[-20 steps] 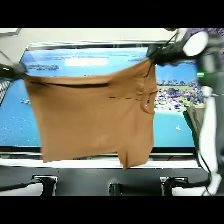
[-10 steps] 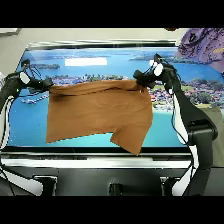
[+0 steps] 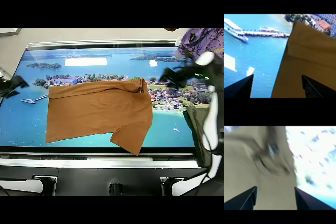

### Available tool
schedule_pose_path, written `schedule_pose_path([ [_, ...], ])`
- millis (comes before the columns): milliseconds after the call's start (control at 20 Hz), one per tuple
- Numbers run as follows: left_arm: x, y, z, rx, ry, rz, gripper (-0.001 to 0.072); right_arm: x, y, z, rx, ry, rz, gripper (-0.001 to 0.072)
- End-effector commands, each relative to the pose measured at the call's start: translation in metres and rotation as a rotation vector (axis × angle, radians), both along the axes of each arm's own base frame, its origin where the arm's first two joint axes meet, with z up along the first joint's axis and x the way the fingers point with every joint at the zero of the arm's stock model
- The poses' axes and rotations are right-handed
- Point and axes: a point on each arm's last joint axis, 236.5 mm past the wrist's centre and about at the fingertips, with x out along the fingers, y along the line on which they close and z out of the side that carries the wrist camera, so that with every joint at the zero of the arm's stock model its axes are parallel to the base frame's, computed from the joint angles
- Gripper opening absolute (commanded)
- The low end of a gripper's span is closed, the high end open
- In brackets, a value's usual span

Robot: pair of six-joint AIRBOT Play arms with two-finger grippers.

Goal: Fold the clothes and pants, and hang the long-sleeved shirts on hangers.

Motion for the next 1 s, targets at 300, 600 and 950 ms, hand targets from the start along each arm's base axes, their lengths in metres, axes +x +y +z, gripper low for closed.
schedule_pose_path([
  [300,-0.099,0.000,-0.025,-0.133,0.100,0.099,0.0701,-0.151,0.008,-0.097,0.481,0.172,0.012,0.0456],
  [600,-0.095,-0.004,-0.024,-0.127,0.089,0.089,0.0702,-0.159,0.040,-0.140,0.398,0.182,0.059,0.0457],
  [950,-0.098,-0.008,-0.025,-0.138,0.107,0.082,0.0702,-0.163,0.066,-0.165,0.388,0.223,0.113,0.0414],
])
